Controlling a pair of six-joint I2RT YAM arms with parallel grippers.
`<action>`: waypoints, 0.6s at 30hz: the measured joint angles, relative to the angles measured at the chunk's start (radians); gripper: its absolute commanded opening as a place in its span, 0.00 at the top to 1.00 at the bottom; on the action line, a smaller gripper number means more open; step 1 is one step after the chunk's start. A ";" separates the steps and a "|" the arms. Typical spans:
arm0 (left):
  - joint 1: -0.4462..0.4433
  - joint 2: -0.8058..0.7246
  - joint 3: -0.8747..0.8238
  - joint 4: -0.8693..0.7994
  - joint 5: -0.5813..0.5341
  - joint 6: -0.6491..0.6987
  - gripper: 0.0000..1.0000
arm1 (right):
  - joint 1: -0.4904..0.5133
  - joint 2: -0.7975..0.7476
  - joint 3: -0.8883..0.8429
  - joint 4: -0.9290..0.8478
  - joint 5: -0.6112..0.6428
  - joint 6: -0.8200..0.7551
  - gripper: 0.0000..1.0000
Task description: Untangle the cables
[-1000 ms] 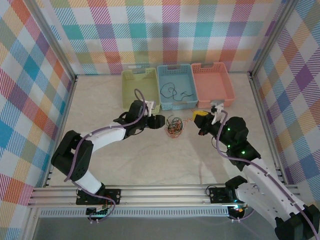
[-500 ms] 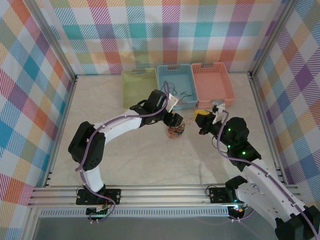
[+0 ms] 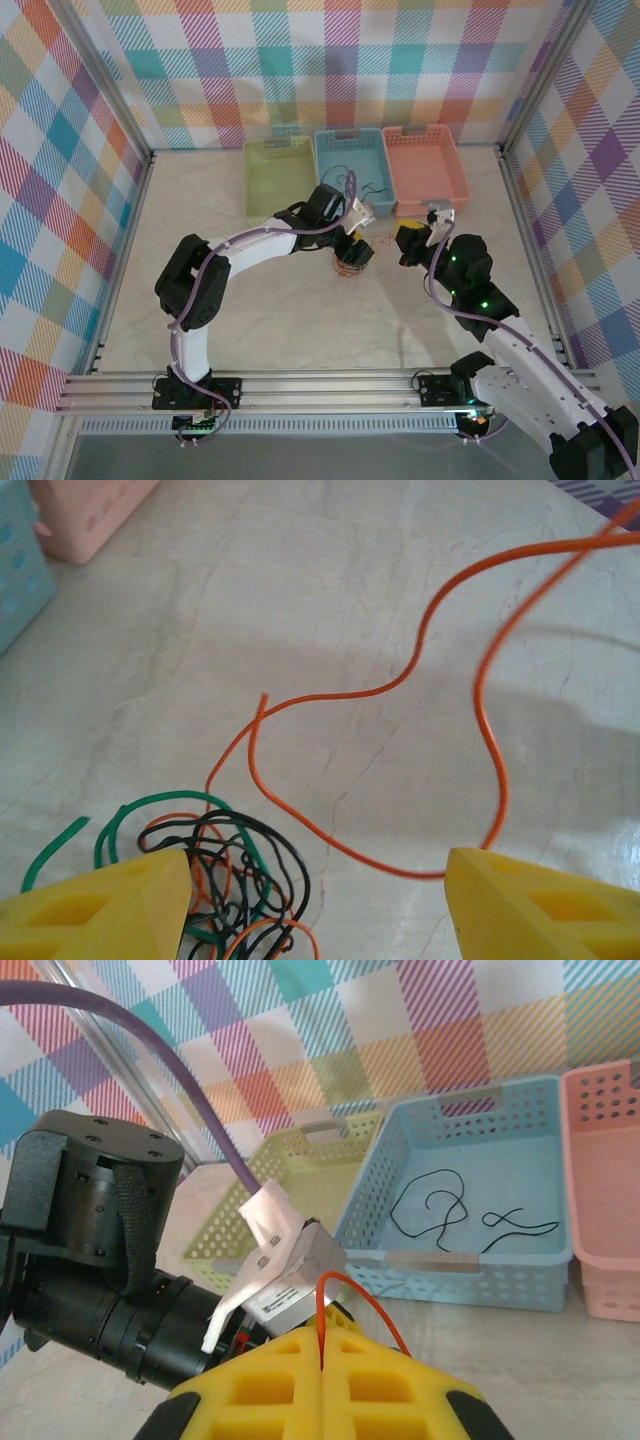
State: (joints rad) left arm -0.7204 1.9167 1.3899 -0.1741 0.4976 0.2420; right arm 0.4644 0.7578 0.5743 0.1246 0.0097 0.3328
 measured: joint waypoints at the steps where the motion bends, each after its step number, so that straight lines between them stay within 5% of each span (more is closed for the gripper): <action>1: -0.005 0.002 0.001 0.005 0.005 0.009 0.31 | 0.000 -0.002 0.000 -0.001 0.006 0.000 1.00; 8: -0.047 0.078 0.082 0.002 -0.007 0.048 0.33 | 0.000 -0.003 -0.001 -0.014 0.025 0.000 1.00; 18: -0.063 0.217 0.164 -0.003 -0.185 0.076 0.36 | 0.000 -0.011 -0.003 -0.014 0.033 0.000 1.00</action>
State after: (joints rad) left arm -0.7830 2.1342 1.5543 -0.1768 0.3122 0.3180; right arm 0.4644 0.7467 0.5709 0.1108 0.0425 0.3328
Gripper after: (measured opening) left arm 0.653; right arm 0.063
